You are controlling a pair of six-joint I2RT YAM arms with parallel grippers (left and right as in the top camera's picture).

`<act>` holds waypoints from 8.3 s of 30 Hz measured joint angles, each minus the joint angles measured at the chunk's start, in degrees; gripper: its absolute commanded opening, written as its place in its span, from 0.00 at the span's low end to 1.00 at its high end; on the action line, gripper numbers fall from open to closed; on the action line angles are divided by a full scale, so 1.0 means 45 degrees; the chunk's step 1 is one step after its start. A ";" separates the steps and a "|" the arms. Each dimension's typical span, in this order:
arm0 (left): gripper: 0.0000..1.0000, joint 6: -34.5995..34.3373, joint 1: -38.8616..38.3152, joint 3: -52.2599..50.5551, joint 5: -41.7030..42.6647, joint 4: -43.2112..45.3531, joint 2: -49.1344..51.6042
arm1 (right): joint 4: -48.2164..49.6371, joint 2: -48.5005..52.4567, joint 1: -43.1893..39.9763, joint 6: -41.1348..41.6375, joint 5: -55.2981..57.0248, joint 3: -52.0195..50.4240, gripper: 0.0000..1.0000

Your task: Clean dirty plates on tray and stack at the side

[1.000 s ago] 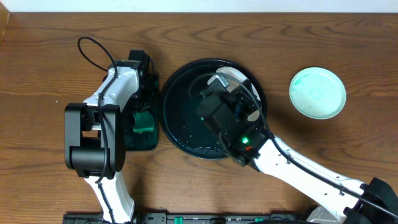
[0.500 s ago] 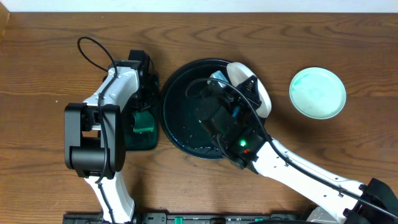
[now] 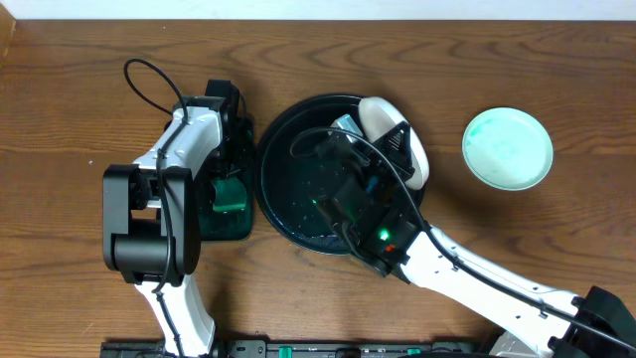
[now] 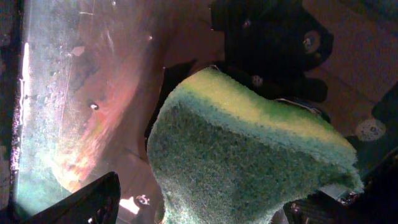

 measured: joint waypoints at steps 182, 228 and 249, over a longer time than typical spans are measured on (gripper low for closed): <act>0.82 0.3104 0.0010 0.0121 0.0670 -0.2535 -1.6762 | -0.9899 -0.7902 -0.8068 1.2415 -1.7806 -0.0049 0.99; 0.83 0.3109 0.0010 0.0121 0.0685 -0.2531 -1.6757 | -0.3279 -1.5339 -0.9724 1.3843 -1.7772 -0.7577 0.99; 0.83 0.3104 0.0010 0.0121 0.0714 -0.2535 -1.6757 | -0.2297 -1.9113 -1.1948 1.3644 -1.9224 -1.1740 0.99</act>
